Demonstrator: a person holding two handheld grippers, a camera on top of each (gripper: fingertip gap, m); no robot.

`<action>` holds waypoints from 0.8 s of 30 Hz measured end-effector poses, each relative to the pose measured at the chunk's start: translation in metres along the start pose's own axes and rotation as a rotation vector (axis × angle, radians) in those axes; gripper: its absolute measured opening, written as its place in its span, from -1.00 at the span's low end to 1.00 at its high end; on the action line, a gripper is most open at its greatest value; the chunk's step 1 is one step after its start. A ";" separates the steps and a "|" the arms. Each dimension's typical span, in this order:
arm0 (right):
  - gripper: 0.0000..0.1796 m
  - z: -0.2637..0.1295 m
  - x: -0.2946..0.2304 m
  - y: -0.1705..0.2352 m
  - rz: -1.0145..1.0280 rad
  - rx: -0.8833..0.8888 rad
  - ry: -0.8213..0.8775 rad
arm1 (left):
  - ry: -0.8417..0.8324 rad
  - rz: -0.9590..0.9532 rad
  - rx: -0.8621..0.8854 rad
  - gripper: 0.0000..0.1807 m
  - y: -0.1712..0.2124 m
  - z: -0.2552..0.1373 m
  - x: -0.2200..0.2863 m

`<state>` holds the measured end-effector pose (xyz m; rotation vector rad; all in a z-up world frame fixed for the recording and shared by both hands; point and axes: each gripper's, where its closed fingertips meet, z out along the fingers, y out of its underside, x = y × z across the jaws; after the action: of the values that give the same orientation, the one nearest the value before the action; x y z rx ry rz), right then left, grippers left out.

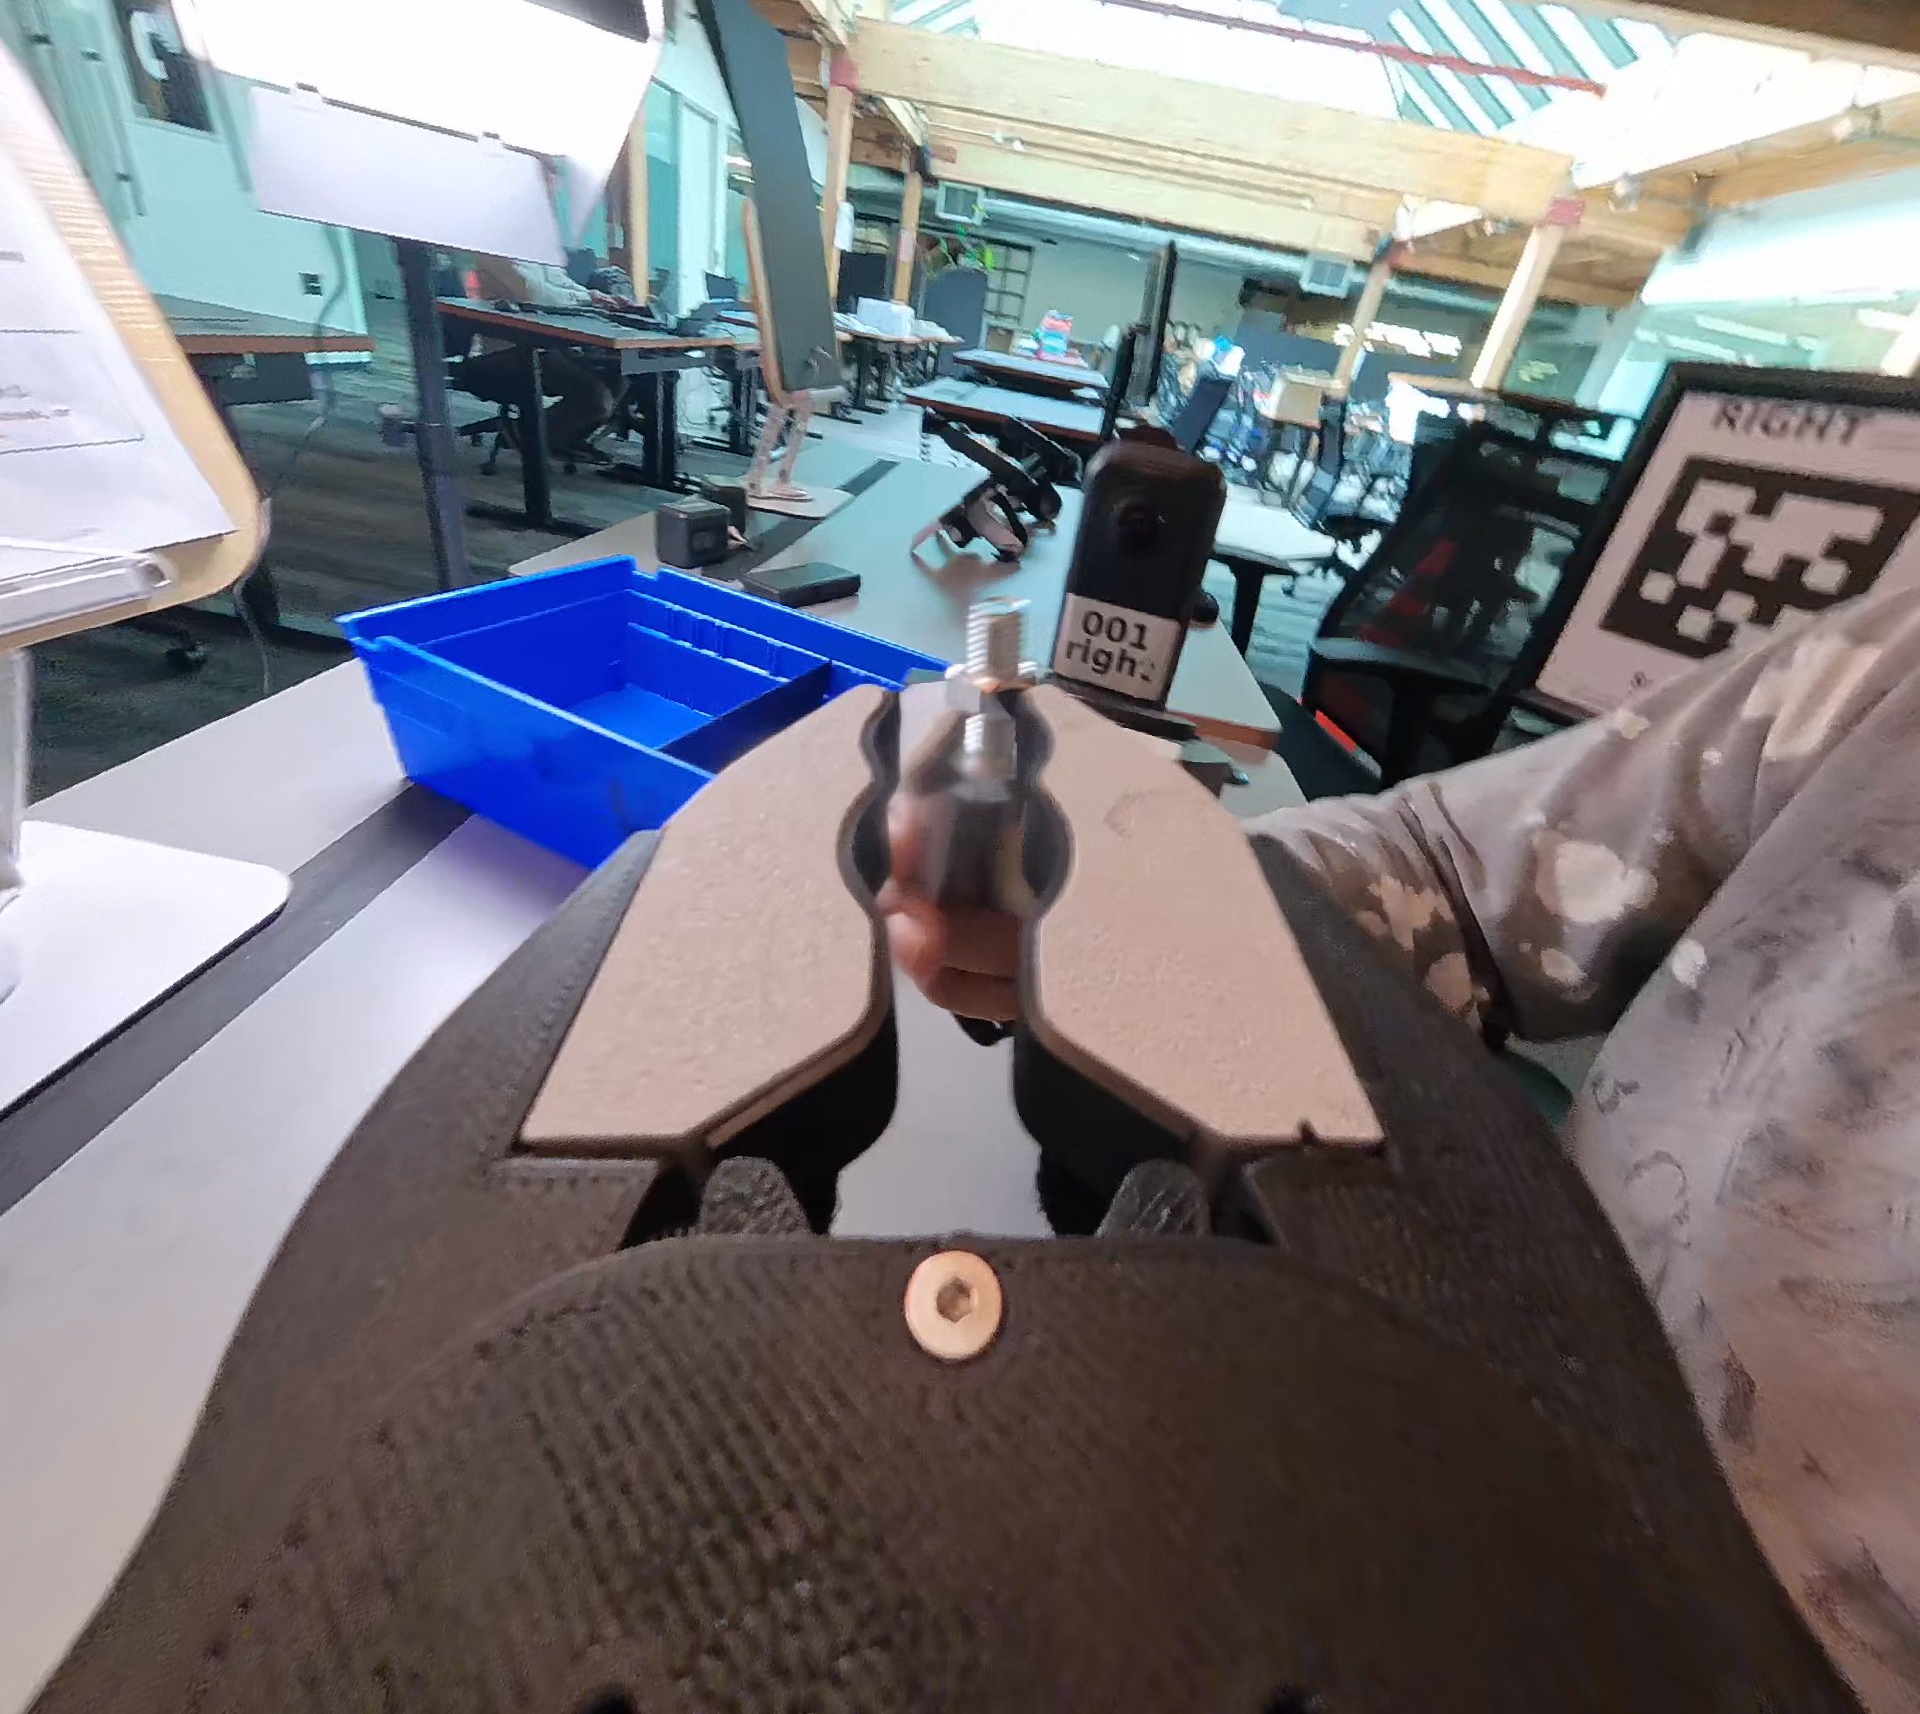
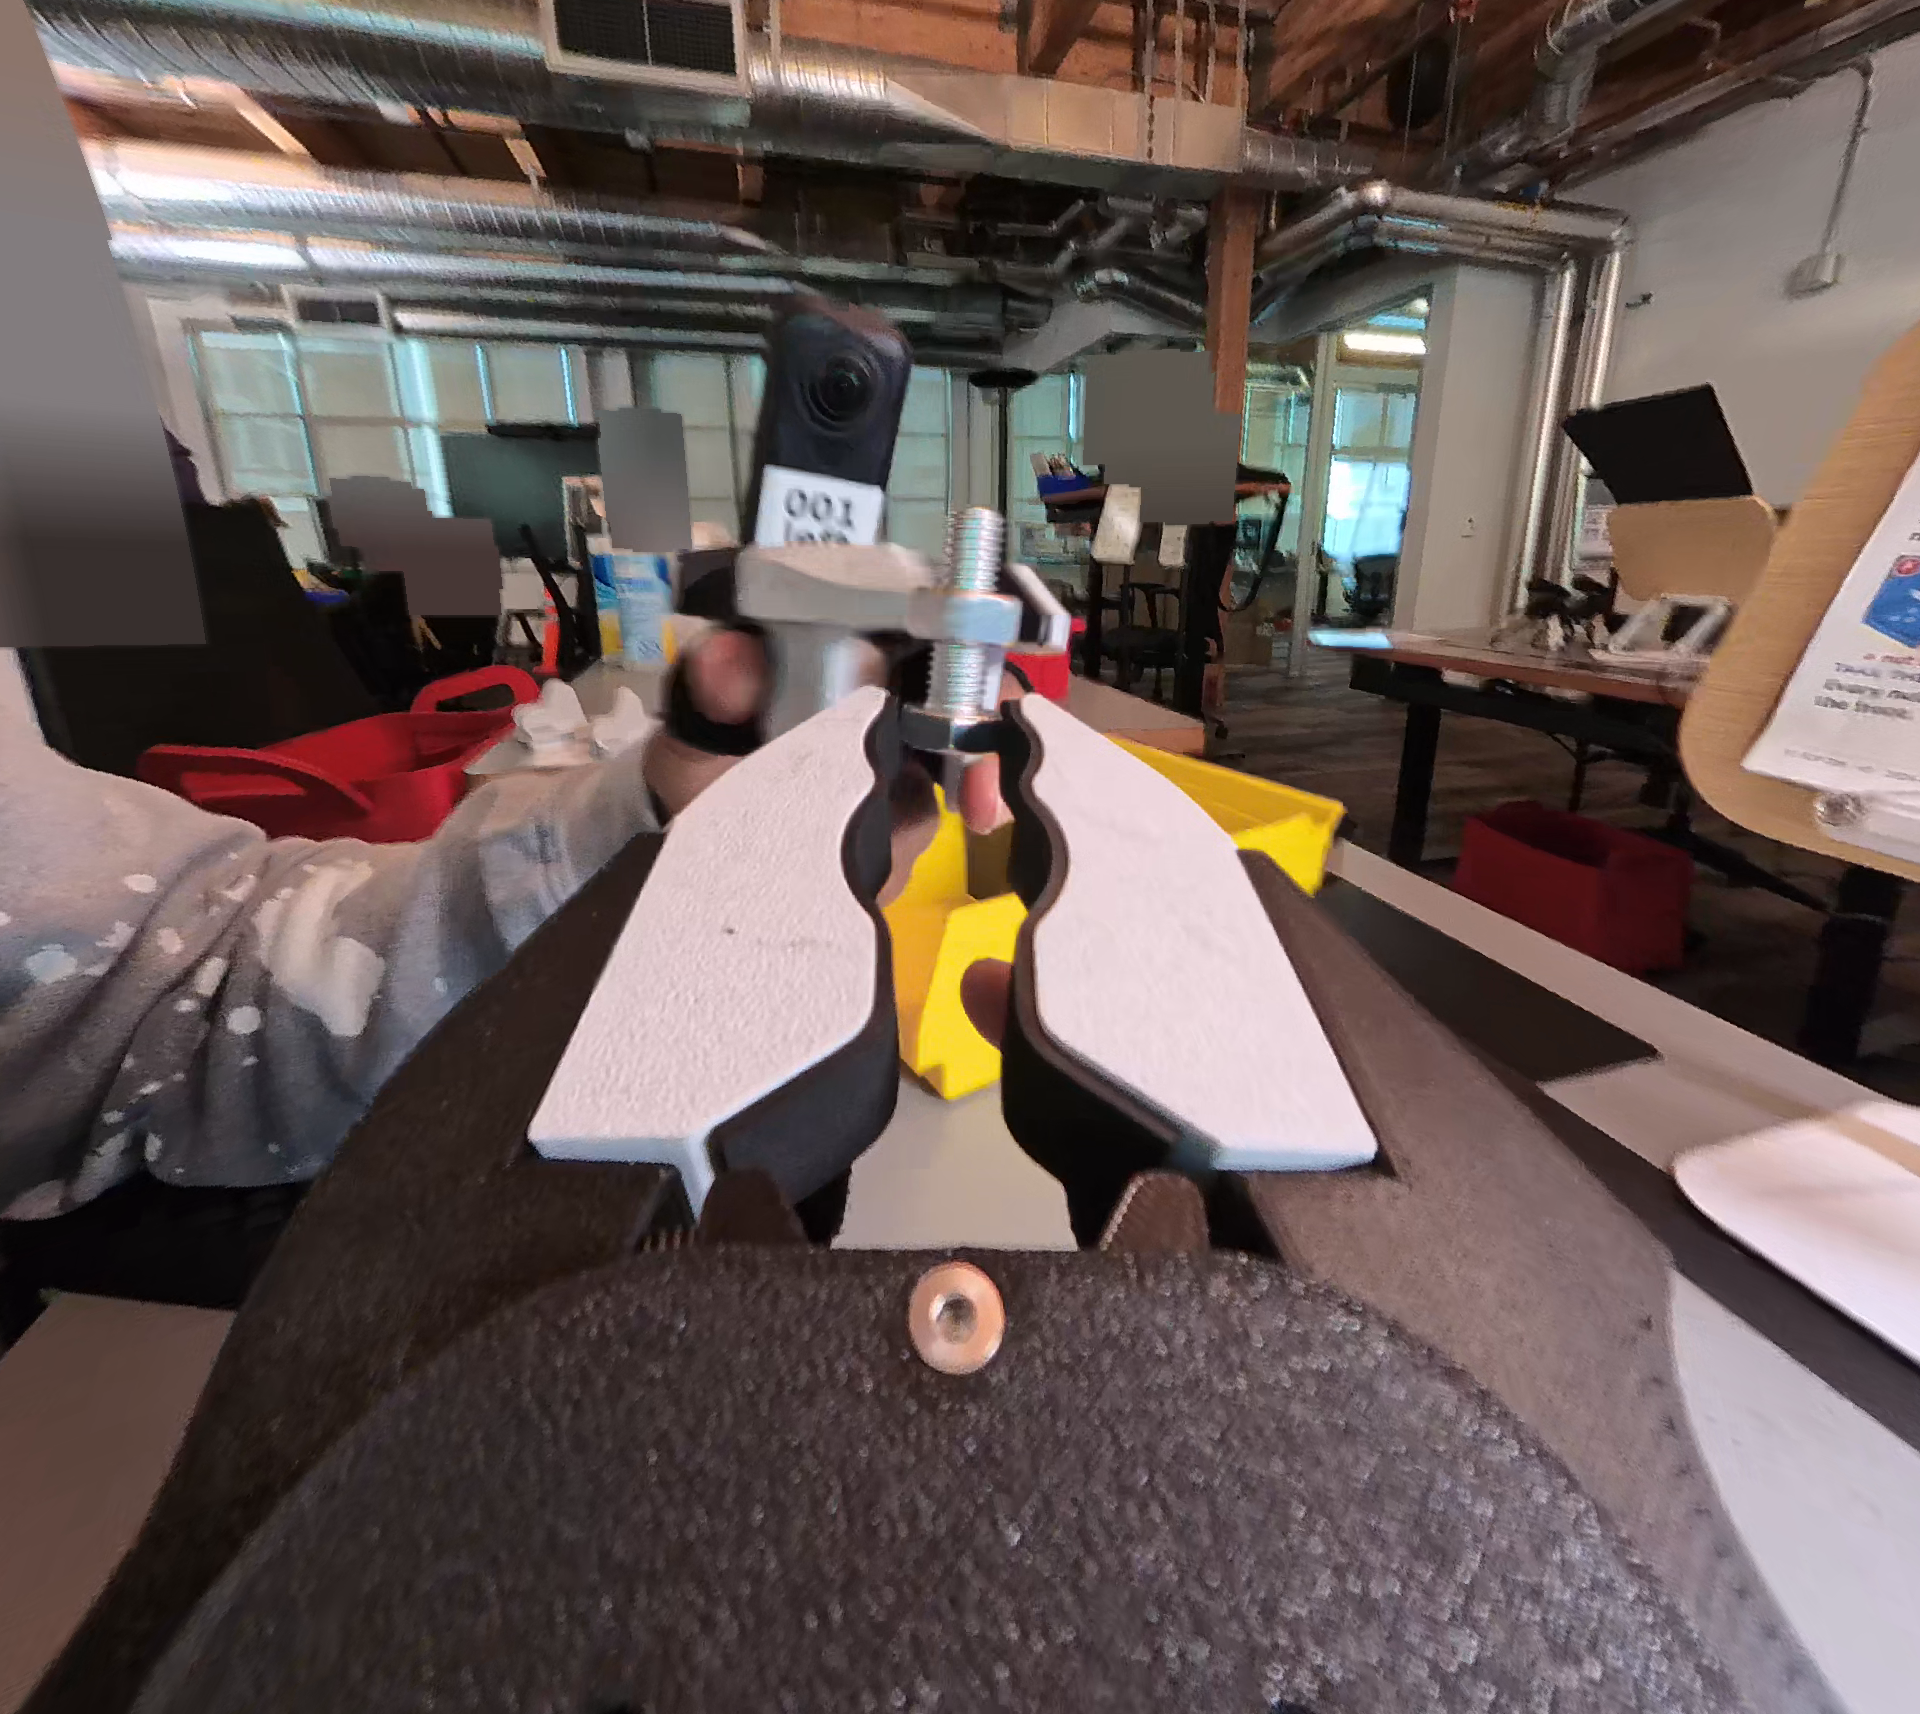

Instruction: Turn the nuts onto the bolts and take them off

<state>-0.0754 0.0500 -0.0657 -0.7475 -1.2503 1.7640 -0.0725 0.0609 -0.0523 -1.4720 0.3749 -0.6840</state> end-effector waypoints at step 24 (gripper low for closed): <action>-0.80 0.000 0.001 -0.001 0.005 0.018 0.007 | 0.006 -0.011 -0.008 -0.71 0.000 0.004 0.006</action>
<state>-0.0758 0.0510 -0.0645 -0.7464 -1.2275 1.7731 -0.0655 0.0603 -0.0509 -1.4806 0.3752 -0.6967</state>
